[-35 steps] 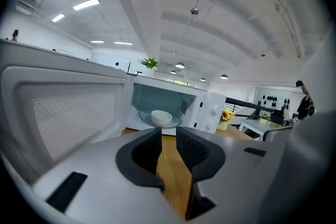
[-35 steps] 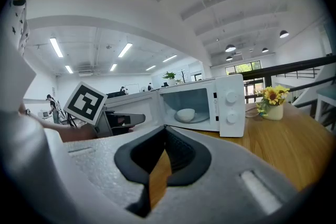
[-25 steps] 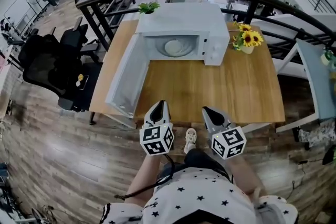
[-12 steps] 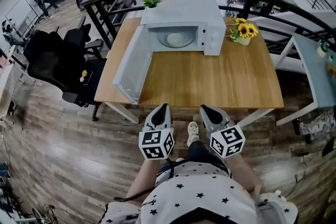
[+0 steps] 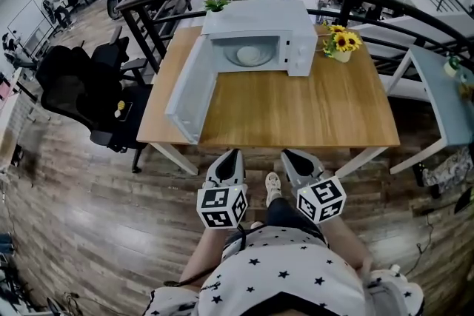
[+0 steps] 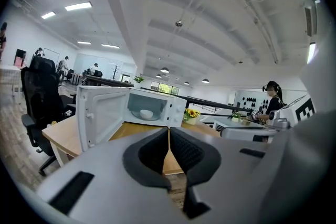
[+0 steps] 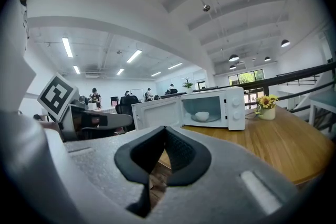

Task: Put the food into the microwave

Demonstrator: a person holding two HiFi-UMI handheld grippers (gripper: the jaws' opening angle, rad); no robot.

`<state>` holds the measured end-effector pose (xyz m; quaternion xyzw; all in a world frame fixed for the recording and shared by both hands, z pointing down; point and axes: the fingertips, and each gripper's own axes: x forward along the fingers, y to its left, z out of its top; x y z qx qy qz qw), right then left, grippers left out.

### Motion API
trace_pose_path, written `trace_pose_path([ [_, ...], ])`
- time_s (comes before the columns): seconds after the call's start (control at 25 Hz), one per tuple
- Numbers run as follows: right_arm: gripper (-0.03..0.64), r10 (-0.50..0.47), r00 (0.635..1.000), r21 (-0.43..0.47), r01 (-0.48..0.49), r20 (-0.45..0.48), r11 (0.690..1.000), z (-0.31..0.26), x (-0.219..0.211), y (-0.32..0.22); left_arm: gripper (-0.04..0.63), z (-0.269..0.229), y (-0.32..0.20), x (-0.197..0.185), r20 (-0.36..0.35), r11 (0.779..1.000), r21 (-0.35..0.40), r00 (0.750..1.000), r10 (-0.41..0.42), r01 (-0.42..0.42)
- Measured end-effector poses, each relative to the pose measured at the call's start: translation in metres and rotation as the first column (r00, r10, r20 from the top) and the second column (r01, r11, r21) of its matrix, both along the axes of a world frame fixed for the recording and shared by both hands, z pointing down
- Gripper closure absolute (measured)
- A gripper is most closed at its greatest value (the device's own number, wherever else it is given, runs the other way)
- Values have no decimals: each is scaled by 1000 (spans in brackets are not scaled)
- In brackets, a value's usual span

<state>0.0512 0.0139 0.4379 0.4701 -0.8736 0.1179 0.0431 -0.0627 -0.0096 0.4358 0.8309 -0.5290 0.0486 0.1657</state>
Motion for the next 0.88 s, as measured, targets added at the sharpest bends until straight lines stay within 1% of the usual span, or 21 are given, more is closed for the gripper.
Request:
trace_pose_path([
  [0.36,611,-2,1000,11,2,-19,1000,-3,1,-1,583,0,-1,2,-2,1000,4,1000,0,0],
  [0.56,611,-4,999,31,5,-47,999,-3,4,-3,583,2,-1,4,0,1000,2,1000,-5,5],
  [0.88,611,-4,999,26,5,-34,1000,0,8,-3,583,3,2,6,4,1000,-5,1000,-14,14],
])
